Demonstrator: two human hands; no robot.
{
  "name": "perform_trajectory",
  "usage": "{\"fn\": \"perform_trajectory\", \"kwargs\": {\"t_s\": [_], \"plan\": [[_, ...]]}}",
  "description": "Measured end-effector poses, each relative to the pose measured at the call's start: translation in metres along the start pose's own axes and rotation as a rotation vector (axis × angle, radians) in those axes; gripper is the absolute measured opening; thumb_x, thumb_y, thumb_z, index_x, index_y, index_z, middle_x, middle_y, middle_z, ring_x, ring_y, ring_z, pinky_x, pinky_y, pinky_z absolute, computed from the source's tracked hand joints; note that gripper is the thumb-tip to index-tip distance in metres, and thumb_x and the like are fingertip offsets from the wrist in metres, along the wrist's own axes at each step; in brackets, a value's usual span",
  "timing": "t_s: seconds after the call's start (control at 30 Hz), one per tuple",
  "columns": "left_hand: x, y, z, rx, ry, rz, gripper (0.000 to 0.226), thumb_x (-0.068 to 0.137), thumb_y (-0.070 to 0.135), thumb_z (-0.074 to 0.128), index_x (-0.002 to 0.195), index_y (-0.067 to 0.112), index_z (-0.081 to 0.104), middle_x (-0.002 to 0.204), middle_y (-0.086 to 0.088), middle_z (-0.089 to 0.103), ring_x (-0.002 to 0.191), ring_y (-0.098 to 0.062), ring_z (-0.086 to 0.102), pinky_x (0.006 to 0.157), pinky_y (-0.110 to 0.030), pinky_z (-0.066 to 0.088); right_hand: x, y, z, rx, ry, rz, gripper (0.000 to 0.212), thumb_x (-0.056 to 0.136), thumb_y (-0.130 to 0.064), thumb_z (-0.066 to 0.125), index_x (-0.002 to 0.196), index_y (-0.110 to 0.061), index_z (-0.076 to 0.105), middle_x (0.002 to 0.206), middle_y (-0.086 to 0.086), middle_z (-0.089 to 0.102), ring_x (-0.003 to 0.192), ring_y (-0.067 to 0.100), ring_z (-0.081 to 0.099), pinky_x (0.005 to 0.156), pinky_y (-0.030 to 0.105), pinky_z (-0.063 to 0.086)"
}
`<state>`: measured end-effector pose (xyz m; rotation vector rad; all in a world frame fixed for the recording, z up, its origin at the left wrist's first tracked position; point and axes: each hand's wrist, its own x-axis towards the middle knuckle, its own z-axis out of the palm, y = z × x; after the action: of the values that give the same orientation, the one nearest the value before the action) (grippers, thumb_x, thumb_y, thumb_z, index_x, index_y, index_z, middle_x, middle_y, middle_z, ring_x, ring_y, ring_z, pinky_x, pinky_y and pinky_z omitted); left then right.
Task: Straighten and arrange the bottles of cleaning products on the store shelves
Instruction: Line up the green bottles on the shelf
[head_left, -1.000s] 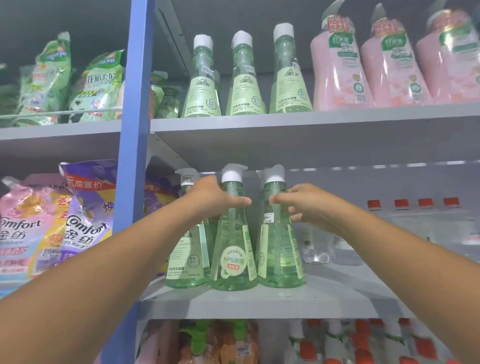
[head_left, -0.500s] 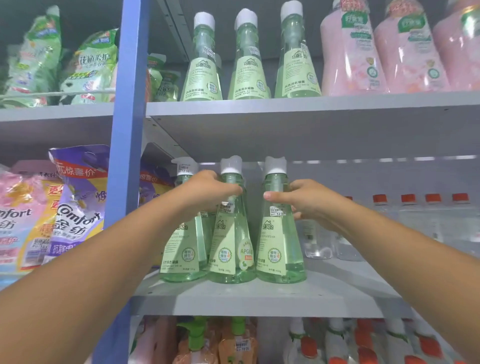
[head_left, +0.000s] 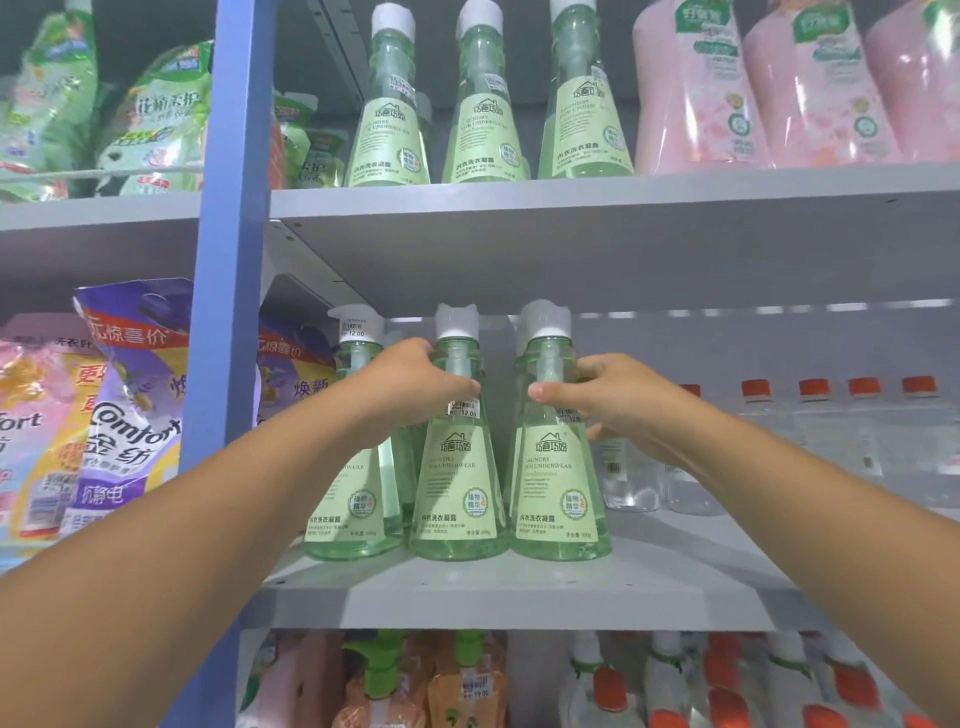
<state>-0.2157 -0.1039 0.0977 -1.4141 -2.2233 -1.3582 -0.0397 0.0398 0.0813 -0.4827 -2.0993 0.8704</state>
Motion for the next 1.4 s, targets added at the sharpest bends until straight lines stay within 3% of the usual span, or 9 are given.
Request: {"fn": "perform_trajectory", "kwargs": {"t_s": [0.23,0.43,0.63,0.73,0.83,0.93,1.13,1.3,1.4], "plan": [[0.0,0.002,-0.007,0.141,0.012,0.031,0.036,0.091,0.046,0.074,0.108,0.021,0.054,0.098,0.002,0.061,0.092,-0.022,0.067,0.086,-0.038,0.057,0.005,-0.001,0.01,0.05,0.013,-0.022,0.031,0.089,-0.036,0.08,0.115,-0.021,0.073,0.103,-0.006,0.08,0.096,0.012,0.076,0.076,0.032,0.056],[-0.009,-0.007,-0.005,0.049,0.033,0.04,0.062,0.089,0.05,0.074,0.138,0.02,0.053,0.115,0.008,0.063,0.098,-0.017,0.065,0.08,-0.034,0.053,0.0,0.0,0.02,-0.011,0.091,-0.021,0.035,0.087,-0.046,0.078,0.116,-0.028,0.071,0.107,-0.007,0.077,0.098,0.014,0.073,0.081,0.035,0.058],[-0.085,-0.054,-0.001,-0.34,0.611,0.272,0.045,0.097,0.024,0.065,0.14,0.026,0.052,0.137,0.013,0.054,0.127,-0.001,0.049,0.106,-0.023,0.038,-0.049,0.028,0.041,-0.115,0.126,0.001,0.046,0.085,-0.054,0.075,0.12,-0.03,0.055,0.111,-0.02,0.062,0.099,0.004,0.063,0.077,0.019,0.048],[-0.094,-0.084,0.011,-0.171,0.385,-0.03,0.069,0.098,0.032,0.064,0.156,0.023,0.029,0.157,0.0,0.039,0.142,-0.02,0.04,0.112,-0.037,0.036,-0.065,0.045,0.042,-0.118,-0.008,0.102,0.067,0.08,-0.049,0.084,0.135,-0.03,0.052,0.112,-0.023,0.065,0.097,-0.003,0.064,0.071,0.015,0.048],[-0.08,-0.098,0.013,-0.027,0.176,-0.211,0.052,0.093,0.031,0.064,0.138,0.023,0.04,0.13,-0.004,0.06,0.114,-0.03,0.059,0.095,-0.042,0.051,-0.067,0.043,0.04,-0.145,-0.046,0.146,0.06,0.081,-0.044,0.084,0.131,-0.03,0.054,0.106,-0.024,0.065,0.094,-0.003,0.065,0.07,0.017,0.048],[-0.077,-0.1,0.012,0.033,0.148,-0.21,0.038,0.095,0.025,0.061,0.129,0.023,0.046,0.114,0.003,0.06,0.101,-0.026,0.058,0.082,-0.034,0.045,-0.069,0.046,0.043,-0.151,-0.016,0.138,0.064,0.081,-0.046,0.085,0.134,-0.028,0.054,0.104,-0.023,0.064,0.097,0.0,0.064,0.075,0.022,0.049],[-0.087,-0.096,0.008,0.171,0.126,-0.178,0.054,0.098,0.035,0.058,0.146,0.021,0.038,0.138,-0.002,0.058,0.122,-0.031,0.058,0.094,-0.039,0.047,-0.075,0.041,0.043,-0.176,-0.017,0.159,0.063,0.086,-0.045,0.08,0.14,-0.024,0.052,0.13,-0.01,0.068,0.11,0.012,0.065,0.093,0.033,0.051],[-0.093,-0.09,0.007,0.157,0.13,-0.171,0.053,0.097,0.034,0.06,0.146,0.027,0.04,0.133,0.0,0.06,0.116,-0.03,0.06,0.093,-0.038,0.049,-0.075,0.043,0.04,-0.172,-0.062,0.138,0.03,0.094,-0.036,0.074,0.115,-0.033,0.053,0.118,-0.016,0.068,0.104,0.01,0.063,0.087,0.029,0.049],[-0.097,-0.082,0.007,0.092,0.146,-0.198,0.057,0.096,0.031,0.065,0.147,0.028,0.041,0.133,0.0,0.061,0.116,-0.028,0.059,0.086,-0.033,0.042,-0.071,0.045,0.042,-0.185,-0.078,0.133,0.032,0.093,-0.039,0.075,0.119,-0.032,0.058,0.121,-0.013,0.07,0.11,0.013,0.066,0.097,0.033,0.049]]}}
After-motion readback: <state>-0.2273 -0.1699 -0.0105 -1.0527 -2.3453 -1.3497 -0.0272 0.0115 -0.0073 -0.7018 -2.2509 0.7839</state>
